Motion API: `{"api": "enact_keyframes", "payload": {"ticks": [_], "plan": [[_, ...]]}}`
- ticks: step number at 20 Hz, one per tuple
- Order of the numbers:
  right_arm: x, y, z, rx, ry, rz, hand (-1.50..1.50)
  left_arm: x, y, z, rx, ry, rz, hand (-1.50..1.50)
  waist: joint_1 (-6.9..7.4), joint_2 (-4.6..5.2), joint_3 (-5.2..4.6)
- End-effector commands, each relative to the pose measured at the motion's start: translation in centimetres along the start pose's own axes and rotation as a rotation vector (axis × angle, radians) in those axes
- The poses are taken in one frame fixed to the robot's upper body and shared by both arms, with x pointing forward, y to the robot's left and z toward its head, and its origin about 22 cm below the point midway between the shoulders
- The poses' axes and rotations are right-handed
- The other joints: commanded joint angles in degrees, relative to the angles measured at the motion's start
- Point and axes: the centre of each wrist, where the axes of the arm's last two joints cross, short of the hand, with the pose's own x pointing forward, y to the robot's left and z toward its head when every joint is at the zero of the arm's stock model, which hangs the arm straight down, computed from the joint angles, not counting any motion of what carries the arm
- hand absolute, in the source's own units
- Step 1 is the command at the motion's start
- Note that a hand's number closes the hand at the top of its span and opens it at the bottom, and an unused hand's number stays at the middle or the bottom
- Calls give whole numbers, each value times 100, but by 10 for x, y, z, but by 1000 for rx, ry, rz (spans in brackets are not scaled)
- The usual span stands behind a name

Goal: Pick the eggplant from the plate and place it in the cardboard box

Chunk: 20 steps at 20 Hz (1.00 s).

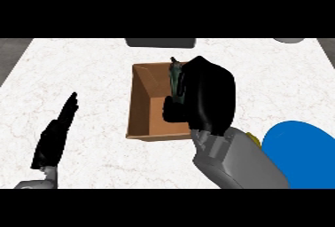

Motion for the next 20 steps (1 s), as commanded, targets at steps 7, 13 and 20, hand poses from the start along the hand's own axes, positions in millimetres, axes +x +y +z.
{"api": "enact_keyframes", "payload": {"ticks": [7, 13, 20], "plan": [[-3, 45, -56, 79, 301, -103, -150, 10, 1, -8, -7, -17, -5, 0, 76, 19, 5], [-16, 83, -52, 54, 248, -165, -150, -4, -11, -3, 5, -4, -6, 0, -20, 1, 5], [-32, 63, -67, -239, 242, -443, -150, 3, -2, 0, 33, 7, 4, 0, -121, -27, 10]]}}
